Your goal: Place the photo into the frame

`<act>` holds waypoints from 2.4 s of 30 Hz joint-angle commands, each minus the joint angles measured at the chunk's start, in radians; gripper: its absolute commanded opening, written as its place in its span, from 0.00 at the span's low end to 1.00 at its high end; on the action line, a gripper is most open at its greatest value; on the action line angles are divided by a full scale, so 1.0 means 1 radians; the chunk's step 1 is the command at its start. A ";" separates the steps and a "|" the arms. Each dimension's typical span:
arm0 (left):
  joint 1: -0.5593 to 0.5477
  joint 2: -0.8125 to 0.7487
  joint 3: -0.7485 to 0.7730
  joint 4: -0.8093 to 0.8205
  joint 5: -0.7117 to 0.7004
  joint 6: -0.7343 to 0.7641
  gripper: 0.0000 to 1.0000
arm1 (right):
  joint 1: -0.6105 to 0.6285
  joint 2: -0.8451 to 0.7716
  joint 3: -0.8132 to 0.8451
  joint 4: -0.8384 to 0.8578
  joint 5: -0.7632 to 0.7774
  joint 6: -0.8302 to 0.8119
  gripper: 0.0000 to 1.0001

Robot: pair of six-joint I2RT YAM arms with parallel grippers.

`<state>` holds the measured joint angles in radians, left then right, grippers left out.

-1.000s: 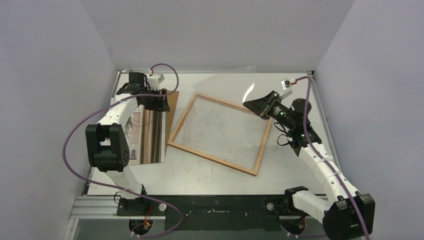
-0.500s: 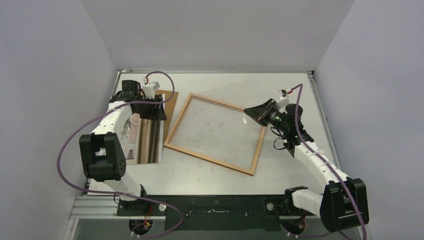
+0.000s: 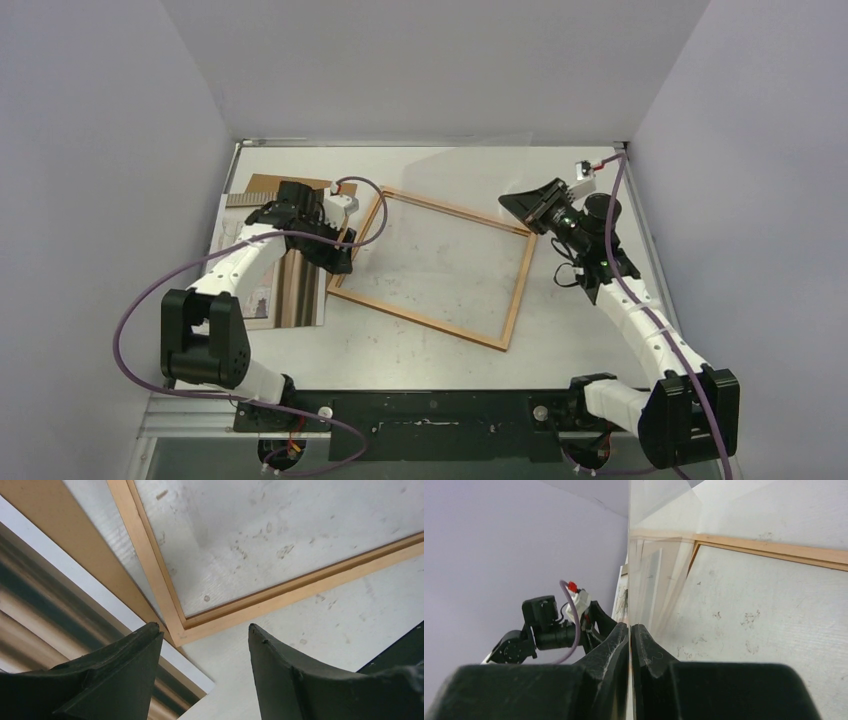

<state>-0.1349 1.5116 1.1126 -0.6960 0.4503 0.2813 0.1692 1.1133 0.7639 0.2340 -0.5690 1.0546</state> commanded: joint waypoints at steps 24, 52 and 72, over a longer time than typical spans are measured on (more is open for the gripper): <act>-0.352 -0.116 -0.283 0.177 -0.453 0.431 0.69 | -0.226 -0.018 0.266 -0.089 0.089 -0.153 0.05; -0.615 0.175 -0.252 0.376 -0.640 1.197 0.14 | -0.379 -0.080 0.244 -0.065 0.008 -0.070 0.05; -0.348 0.313 -0.164 1.030 -0.429 1.818 0.37 | -0.355 -0.147 0.194 -0.073 0.006 -0.022 0.05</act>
<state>-0.5190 1.8118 0.8791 0.0689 -0.0544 2.0296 -0.2008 0.9916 0.9634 0.0883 -0.5591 1.0103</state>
